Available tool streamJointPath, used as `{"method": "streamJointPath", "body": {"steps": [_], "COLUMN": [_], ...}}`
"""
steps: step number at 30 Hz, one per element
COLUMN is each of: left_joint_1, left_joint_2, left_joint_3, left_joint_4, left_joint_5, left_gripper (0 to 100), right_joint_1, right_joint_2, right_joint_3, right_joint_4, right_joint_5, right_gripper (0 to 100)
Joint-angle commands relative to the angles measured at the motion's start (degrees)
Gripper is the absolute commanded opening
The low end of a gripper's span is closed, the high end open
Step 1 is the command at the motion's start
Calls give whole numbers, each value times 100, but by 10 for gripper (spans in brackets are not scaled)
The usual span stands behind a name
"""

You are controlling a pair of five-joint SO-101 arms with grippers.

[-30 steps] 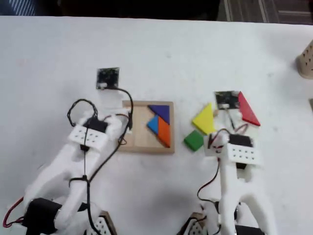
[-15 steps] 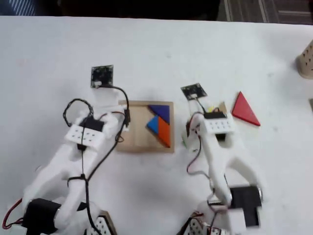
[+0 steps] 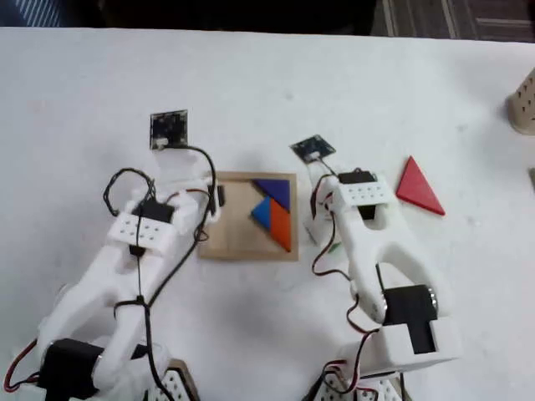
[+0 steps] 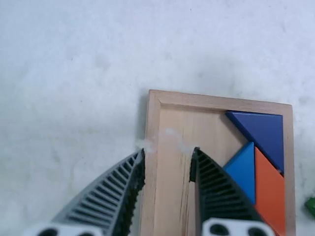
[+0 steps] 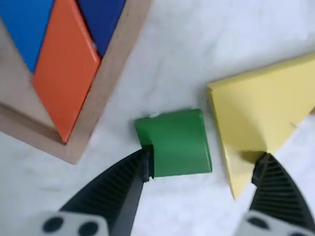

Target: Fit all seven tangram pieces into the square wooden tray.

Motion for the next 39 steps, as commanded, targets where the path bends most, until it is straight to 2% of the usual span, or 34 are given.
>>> {"method": "streamJointPath", "body": {"steps": [1, 14, 22, 27, 36, 39], "left_joint_1": [-84, -84, -84, -84, -84, -84], "left_joint_2": [-268, -268, -268, -268, -268, -268], "left_joint_3": [-79, -79, -79, -79, -79, -44], "left_joint_4": [-158, -158, -167, -167, -167, -308], "left_joint_5": [18, 18, 18, 18, 18, 18], "left_gripper": [162, 163, 162, 162, 163, 162], "right_joint_1": [-145, -558, -400, -242, -242, -295], "right_joint_2": [-312, -4, -4, -4, -207, -585], "right_joint_3": [-132, 53, 70, 88, 132, 598], "right_joint_4": [22, -136, 48, 136, 233, -31], "right_joint_5": [211, 1547, 1618, 1626, 1626, 1626], "right_gripper": [319, 319, 317, 226, 237, 237]}}
